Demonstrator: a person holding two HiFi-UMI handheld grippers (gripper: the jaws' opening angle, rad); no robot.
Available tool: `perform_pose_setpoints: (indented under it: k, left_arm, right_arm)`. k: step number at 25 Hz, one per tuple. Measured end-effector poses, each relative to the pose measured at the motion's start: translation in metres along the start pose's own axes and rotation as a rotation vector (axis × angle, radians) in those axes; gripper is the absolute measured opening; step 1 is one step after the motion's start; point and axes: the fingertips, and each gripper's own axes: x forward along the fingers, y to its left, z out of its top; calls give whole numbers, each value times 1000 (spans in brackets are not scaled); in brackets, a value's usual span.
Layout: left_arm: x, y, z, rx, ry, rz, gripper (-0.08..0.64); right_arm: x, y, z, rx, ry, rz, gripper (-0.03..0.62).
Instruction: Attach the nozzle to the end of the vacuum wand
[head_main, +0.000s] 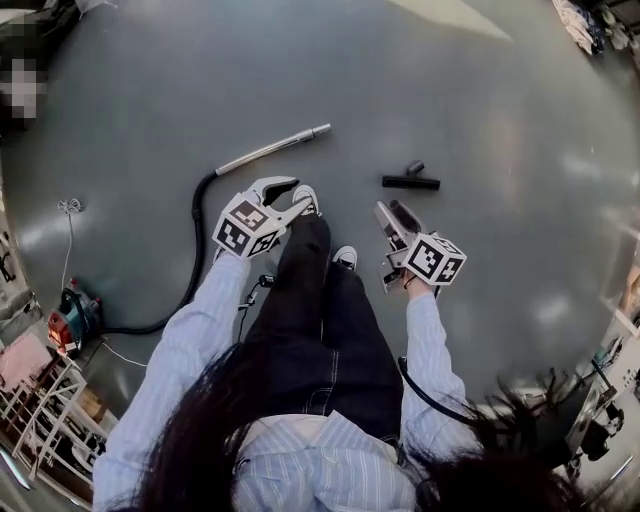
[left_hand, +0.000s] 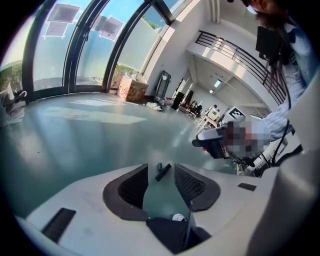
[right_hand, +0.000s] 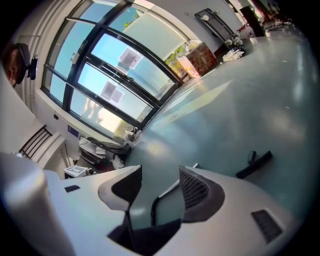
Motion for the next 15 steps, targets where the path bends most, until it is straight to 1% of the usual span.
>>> perform_pose_setpoints:
  k: [3,6,9,13,15]
  left_arm:
    - [49,31,-43,44,41,21,144]
    - [92,77,-76,70,49,64,144]
    - [131,138,-105,111,69,107,144]
    - [184,212,-146,168,89,147,144]
    - [208,242,-162,190,87,163,144]
  right_arm:
    - [25,-83,-20,32,-6,-79,224]
    - [51,-169,-39,127,-33,-145,235]
    - [84,-250,-52,205,-84,-213,244]
    - [115,-367,-69,312,-185,-359,268]
    - [123,-420,-73,366,-240,-411,276]
